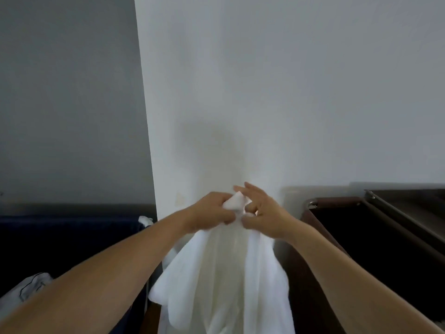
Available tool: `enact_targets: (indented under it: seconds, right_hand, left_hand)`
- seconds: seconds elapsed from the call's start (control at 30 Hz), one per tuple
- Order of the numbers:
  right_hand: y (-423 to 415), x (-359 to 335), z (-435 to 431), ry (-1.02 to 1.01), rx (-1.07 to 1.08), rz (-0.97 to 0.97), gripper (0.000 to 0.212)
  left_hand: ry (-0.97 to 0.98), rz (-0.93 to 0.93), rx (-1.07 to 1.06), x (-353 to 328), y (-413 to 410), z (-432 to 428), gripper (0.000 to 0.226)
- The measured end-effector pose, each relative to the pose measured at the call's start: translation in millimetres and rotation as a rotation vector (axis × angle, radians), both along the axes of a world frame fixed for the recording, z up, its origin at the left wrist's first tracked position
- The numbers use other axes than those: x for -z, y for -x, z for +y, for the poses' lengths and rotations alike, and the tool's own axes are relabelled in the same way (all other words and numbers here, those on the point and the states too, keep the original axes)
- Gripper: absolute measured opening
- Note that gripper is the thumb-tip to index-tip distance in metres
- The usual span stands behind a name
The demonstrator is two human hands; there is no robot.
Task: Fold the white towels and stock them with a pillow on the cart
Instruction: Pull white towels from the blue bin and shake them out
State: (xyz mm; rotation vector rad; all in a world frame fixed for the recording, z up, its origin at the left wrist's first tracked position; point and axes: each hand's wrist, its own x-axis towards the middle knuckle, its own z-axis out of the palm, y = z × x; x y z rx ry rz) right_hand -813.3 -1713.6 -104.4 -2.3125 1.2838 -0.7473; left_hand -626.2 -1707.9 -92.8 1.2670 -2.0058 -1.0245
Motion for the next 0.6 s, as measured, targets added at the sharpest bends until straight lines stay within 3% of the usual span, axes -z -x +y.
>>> enact_targets:
  seconds: [0.07, 0.13, 0.2, 0.33, 0.53, 0.6]
  right_hand:
    - [-7, 7, 7, -0.123, 0.029, -0.100, 0.026]
    - [-6, 8, 11, -0.226, 0.096, -0.190, 0.049]
    - [-3, -3, 15, -0.169, 0.170, -0.257, 0.046]
    - [1, -38, 18, -0.026, 0.223, -0.521, 0.032]
    - [23, -68, 13, 0.081, 0.392, -0.899, 0.022]
    - [25, -67, 9, 0.045, 0.440, -0.970, 0.009]
  left_hand:
    - [0.106, -0.152, 0.119, -16, 7, -4, 0.015]
    - [0.163, -0.280, 0.127, -19, 4, -9, 0.016]
    - [0.174, -0.292, 0.059, -11, -4, -13, 0.017]
    - [0.017, -0.173, -0.076, 32, -30, -14, 0.018]
    - [0.022, -0.184, -0.245, 56, -71, -16, 0.024]
    - [0.039, -0.251, -0.287, 56, -79, -18, 0.022]
